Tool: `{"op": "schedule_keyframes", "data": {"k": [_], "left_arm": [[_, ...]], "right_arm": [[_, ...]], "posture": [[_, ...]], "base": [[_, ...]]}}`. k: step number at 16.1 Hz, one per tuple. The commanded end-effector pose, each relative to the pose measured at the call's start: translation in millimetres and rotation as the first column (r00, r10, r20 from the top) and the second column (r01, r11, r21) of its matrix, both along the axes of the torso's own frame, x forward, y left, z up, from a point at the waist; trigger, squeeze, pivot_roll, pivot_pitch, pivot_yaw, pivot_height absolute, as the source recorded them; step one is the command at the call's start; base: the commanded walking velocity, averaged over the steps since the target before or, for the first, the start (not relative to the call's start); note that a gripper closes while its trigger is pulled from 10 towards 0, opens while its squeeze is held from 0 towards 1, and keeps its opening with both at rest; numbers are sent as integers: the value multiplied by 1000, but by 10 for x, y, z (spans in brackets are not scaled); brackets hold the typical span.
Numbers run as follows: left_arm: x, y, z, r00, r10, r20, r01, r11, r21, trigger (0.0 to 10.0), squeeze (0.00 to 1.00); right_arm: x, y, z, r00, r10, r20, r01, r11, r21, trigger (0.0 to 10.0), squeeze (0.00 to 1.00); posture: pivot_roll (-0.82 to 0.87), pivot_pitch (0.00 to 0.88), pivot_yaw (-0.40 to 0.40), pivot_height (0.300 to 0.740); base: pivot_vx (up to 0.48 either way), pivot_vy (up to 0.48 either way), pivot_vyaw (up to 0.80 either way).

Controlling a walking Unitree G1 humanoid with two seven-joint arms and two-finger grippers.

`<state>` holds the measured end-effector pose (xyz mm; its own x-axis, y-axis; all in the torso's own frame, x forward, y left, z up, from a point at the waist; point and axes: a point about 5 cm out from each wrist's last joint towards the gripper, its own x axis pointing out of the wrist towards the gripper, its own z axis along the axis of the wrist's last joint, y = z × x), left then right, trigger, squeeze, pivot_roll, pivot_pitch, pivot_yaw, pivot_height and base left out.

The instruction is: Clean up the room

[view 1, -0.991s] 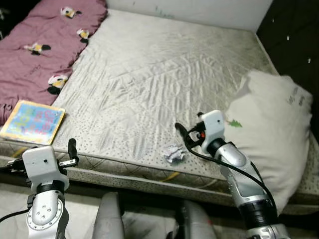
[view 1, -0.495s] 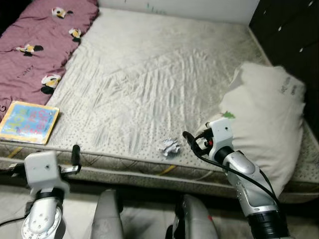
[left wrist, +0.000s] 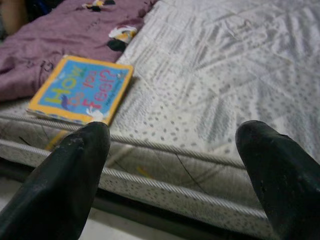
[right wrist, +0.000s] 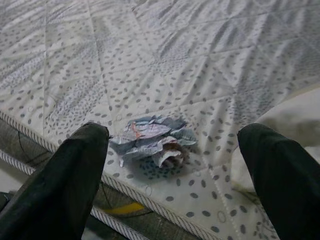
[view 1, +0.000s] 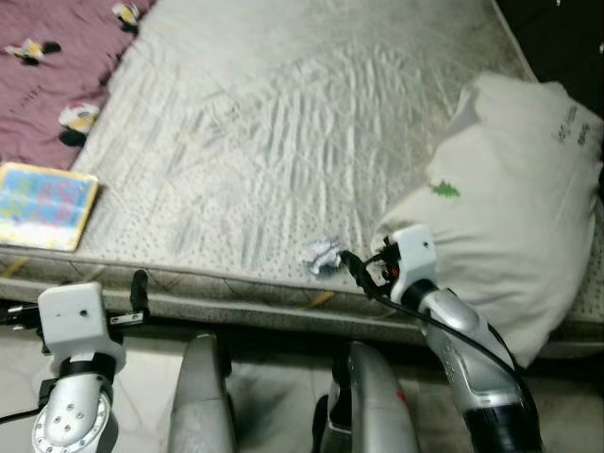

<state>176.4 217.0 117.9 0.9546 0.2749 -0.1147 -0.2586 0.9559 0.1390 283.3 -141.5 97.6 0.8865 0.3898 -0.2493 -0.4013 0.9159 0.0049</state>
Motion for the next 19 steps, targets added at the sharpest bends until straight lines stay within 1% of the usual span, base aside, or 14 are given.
{"op": "schedule_keyframes", "data": {"k": [1, 3, 5, 7, 8, 9, 10, 11, 13, 15, 17, 18, 19], "left_arm": [[-42, -6, -8, 1000, 8, -18, -8, 1000, 6, 10000, 0], [-59, 2, -18, 1000, 19, -20, -18, 1000, 12, 10000, 0], [-53, 17, -23, 999, 37, -19, -36, 999, 18, 10000, 0], [-34, 33, -7, 999, 46, -9, -46, 999, 21, 10000, 0], [-31, 35, -5, 999, 47, -9, -47, 999, 21, 10000, 0], [-8, 35, -6, 999, 49, -13, -49, 999, 19, 10000, 0], [-1, 25, -8, 999, 52, -11, -52, 998, 18, 10000, 0], [3, 16, 0, 999, 53, -8, -53, 998, 17, 10000, 0], [6, 9, -2, 998, 55, -7, -55, 998, 17, 10000, 0], [2, 5, 1, 998, 59, -5, -59, 998, 19, 10000, 0], [18, 20, 20, 998, 70, 2, -70, 997, 35, 10000, 0], [-1, 19, 52, 997, 80, 14, -81, 996, 37, 10000, 0], [-13, 10, 69, 997, 78, 21, -79, 996, 41, 10000, 0]], "right_arm": [[8, 15, -74, 999, 17, -37, -17, 1000, -13, 10000, 0], [98, 71, -92, 999, 33, -38, -33, 999, -17, 10000, 0], [159, 160, -118, 996, 79, -47, -81, 996, -30, 10000, 0], [181, 232, -101, 993, 112, -36, -113, 993, -17, 10000, 0], [181, 240, -101, 993, 117, -36, -117, 993, -19, 10000, 0], [196, 261, -109, 991, 127, -42, -128, 991, -29, 10000, 0], [211, 264, -114, 990, 137, -37, -138, 990, -30, 10000, 0], [217, 268, -116, 988, 147, -35, -148, 989, -27, 10000, 0], [247, 292, -111, 987, 160, -25, -160, 987, -15, 10000, 0], [324, 371, -85, 985, 174, 13, -173, 985, -15, 10000, 0], [441, 449, -1, 986, 149, 77, -149, 989, -4, 10000, 0], [544, 533, 98, 984, 120, 129, -122, 993, 5, 10000, 0], [584, 566, 140, 984, 108, 139, -112, 994, 20, 10000, 0]], "posture": [[71, 205, -71, 570], [75, 208, -71, 570], [85, 201, -76, 570], [89, 188, -80, 545], [89, 187, -81, 540], [84, 202, -79, 520], [85, 199, -80, 510], [88, 181, -83, 506], [90, 182, -80, 506], [106, 176, -79, 506], [120, 190, -77, 506], [130, 185, -80, 506], [150, 171, -87, 506]], "base": [[0, 0, 0], [0, 0, 0], [0, 0, 0], [0, 0, 0], [0, 0, 0], [0, 0, 0], [0, 0, 0], [0, 0, 0], [0, 0, 0], [0, 0, 0], [0, 0, 0], [0, 0, 0], [0, 0, 0]]}}
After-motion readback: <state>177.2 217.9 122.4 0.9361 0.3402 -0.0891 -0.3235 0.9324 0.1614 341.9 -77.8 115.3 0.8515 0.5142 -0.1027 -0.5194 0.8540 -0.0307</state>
